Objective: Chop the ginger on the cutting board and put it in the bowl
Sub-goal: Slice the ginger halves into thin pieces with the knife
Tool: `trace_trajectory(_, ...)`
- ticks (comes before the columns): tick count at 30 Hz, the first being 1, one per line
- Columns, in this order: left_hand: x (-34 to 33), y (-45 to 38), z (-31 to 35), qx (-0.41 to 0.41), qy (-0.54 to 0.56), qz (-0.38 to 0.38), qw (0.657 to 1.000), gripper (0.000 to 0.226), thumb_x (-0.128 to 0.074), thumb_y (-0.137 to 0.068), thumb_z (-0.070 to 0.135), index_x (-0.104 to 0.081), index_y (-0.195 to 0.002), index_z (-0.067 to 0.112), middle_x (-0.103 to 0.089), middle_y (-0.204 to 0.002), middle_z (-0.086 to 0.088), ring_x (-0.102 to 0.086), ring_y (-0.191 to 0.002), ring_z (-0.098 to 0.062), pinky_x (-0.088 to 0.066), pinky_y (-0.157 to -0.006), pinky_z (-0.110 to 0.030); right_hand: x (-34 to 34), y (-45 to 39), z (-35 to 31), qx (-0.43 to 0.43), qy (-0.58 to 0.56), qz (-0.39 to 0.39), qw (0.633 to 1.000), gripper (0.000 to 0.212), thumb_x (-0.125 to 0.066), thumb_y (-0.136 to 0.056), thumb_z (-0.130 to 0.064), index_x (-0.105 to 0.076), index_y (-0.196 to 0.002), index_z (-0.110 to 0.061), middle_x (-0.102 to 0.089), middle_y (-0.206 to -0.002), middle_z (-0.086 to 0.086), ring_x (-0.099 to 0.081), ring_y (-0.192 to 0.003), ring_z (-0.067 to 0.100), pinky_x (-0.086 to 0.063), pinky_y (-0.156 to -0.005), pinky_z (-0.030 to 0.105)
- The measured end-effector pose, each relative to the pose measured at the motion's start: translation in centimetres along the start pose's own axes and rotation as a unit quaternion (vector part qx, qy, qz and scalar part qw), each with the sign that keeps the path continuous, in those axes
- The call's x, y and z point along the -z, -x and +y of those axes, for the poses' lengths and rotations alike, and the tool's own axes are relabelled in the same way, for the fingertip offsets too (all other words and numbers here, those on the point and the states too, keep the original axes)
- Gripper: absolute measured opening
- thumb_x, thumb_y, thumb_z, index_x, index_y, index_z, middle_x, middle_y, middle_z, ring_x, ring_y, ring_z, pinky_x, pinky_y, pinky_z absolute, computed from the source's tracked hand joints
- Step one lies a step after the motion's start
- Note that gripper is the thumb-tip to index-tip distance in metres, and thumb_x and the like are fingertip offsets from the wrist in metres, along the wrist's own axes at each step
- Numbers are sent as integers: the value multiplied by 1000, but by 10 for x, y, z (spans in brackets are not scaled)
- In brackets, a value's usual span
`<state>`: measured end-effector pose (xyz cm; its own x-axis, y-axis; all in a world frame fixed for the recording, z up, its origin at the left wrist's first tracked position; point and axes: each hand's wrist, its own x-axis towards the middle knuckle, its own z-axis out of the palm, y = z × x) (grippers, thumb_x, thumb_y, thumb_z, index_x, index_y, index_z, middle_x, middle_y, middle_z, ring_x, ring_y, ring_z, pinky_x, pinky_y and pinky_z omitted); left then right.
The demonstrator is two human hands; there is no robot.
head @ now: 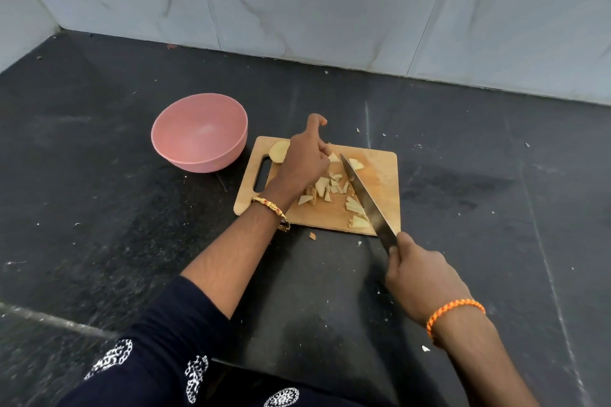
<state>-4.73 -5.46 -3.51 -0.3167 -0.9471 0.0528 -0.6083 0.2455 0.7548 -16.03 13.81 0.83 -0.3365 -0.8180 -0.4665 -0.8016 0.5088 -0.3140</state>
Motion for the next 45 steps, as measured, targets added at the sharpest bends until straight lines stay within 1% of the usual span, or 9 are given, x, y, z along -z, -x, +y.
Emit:
trace_trajectory(4, 4, 0, -1, 1, -9, -22, 1000, 67, -65, -78, -6, -35, -134, 16, -67, -90, 1, -63, -78, -7, -51, -69, -15, 2, 10, 10, 5, -48, 34, 998, 19, -31, -98, -32, -46, -95, -22, -57, -76, 5, -59, -75, 29, -51, -70, 36)
trace_trajectory(8, 5, 4, -1, 1, 21, -34, 999, 64, -64, -80, -5, -35, -133, 16, -68, -92, -1, -64, -81, -7, -53, -75, -17, 4, -1, 4, 14, -76, 72, 994, 21, -32, -97, -34, -48, -92, -21, -61, -78, 10, -61, -76, 34, -53, -74, 42)
trace_trajectory(11, 4, 6, -2, 7, 38, -32, 999, 67, -65, -79, -4, -33, -134, 16, -69, -91, -3, -65, -81, -8, -50, -71, -12, 3, -13, -3, 27, -58, 68, 996, 22, -32, -98, -33, -49, -94, -19, -62, -82, 11, -61, -77, 33, -54, -75, 43)
trace_trajectory(15, 1, 7, -2, 10, 21, -5, 1000, 69, -69, -79, 1, -32, -135, 15, -69, -90, -3, -65, -82, -10, -49, -75, -15, 2, -22, -7, 33, -40, 61, 997, 23, -31, -98, -33, -49, -94, -18, -62, -82, 11, -61, -76, 32, -54, -75, 44)
trace_trajectory(23, -2, 6, -3, -4, 12, 2, 1000, 72, -71, -77, 3, -31, -136, 15, -67, -84, -1, -64, -76, -8, -50, -71, -14, 7, -31, -7, 46, -31, 46, 997, 21, -32, -98, -28, -47, -89, -17, -56, -73, 6, -59, -69, 28, -53, -67, 36)
trace_trajectory(28, -3, 6, -3, -3, 9, 8, 1000, 69, -71, -78, 2, -32, -133, 15, -66, -82, 0, -63, -71, -6, -46, -64, -7, 11, -35, -7, 51, -24, 42, 998, 22, -32, -98, -28, -48, -87, -18, -55, -72, 5, -56, -64, 23, -48, -61, 31)
trace_trajectory(36, -4, 11, 1, -22, -4, 42, 999, 61, -69, -80, 4, -34, -128, 14, -61, -75, 6, -60, -65, -2, -46, -60, -5, 19, -39, -8, 59, -11, -1, 998, 23, -33, -99, -27, -51, -97, -13, -58, -81, 9, -58, -69, 24, -46, -63, 31)
trace_trajectory(42, -4, 11, 3, -30, -19, 59, 998, 51, -66, -82, 2, -38, -123, 14, -63, -76, 1, -62, -68, -7, -48, -61, -8, 20, -21, 4, 44, -14, -19, 999, 22, -33, -100, -28, -52, -102, -18, -59, -79, 5, -59, -71, 20, -50, -67, 31)
trace_trajectory(45, -1, 12, 4, -30, -29, 35, 999, 42, -63, -83, 1, -43, -118, 14, -65, -77, -2, -63, -69, -9, -53, -64, -16, 14, -7, 13, 41, -47, 19, 998, 22, -35, -99, -31, -55, -99, -20, -60, -74, 4, -59, -67, 20, -51, -65, 32)
